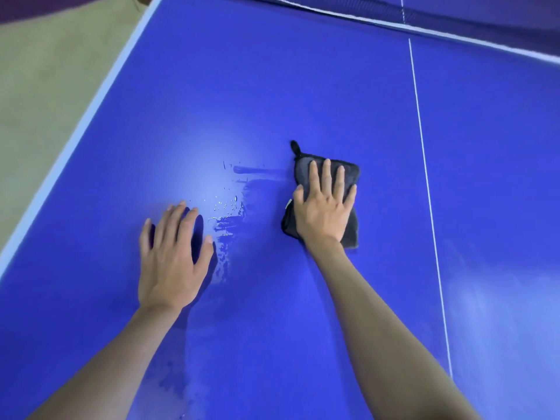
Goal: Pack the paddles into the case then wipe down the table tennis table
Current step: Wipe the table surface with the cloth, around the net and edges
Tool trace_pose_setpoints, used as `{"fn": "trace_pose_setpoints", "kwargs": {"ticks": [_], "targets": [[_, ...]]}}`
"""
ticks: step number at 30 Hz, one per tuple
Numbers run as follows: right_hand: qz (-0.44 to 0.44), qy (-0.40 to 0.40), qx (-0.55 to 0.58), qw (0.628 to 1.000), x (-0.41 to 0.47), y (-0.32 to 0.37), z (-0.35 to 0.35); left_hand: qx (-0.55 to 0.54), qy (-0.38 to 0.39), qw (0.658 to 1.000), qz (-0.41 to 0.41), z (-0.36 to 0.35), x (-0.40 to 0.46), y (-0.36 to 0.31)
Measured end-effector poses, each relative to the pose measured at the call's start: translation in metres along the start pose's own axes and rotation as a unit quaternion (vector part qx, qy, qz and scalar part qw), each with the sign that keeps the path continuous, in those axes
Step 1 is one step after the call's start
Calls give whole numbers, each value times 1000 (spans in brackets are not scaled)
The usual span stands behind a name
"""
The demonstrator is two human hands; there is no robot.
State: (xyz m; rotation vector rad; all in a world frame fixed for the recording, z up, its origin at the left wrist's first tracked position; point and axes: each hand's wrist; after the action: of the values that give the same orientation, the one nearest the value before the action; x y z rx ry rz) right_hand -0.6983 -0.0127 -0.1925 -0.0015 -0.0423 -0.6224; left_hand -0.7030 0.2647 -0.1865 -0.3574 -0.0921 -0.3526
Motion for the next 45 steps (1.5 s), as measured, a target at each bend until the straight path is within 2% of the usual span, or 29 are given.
{"fn": "trace_pose_setpoints", "kwargs": {"ticks": [6,12,17,20,24,30,32,34,36,37,39,41,45], "targets": [[129,5,16,992,-18,99,-3,-5,2,1000,1,-2,1,1],[149,13,12,989,-25,92,-3,-12,5,1000,7,-4,0,3],[45,-37,40,998,-27,30,-8,-17,2,1000,-3,-4,-1,3],[14,-33,31,999,-34,-2,-9,-15,-3,1000,-7,-3,-2,3],[15,-20,8,1000,-45,-6,-9,-1,8,1000,-15,-2,-2,2],[-29,18,-4,999,-44,8,-4,0,22,999,-34,-2,-1,3],[-34,16,-8,999,-42,28,-4,-33,11,999,-37,-4,-1,4],[-24,14,-9,1000,-40,60,-5,-129,-19,991,-20,-2,-1,7],[-9,12,-4,1000,-39,96,-5,-236,-56,970,-11,8,-2,17],[-1,12,-2,1000,-39,113,-5,-259,-65,964,-17,16,-1,27],[11,18,3,1000,-39,149,-3,-241,-64,968,-35,36,6,59],[22,26,0,999,-43,184,-1,-171,-53,983,-29,55,11,105],[55,37,1,998,-53,253,3,-35,-19,998,57,79,-3,201]]}}
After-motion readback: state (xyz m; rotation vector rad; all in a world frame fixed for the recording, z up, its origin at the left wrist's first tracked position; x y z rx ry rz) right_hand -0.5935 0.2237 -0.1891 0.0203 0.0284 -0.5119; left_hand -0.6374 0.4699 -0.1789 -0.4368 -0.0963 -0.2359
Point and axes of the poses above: each hand's wrist, its own x-axis towards the middle knuckle, its own z-axis out of the back of the hand, y = z × x, and after that the axes turned 8 degrees about -x, right-handed
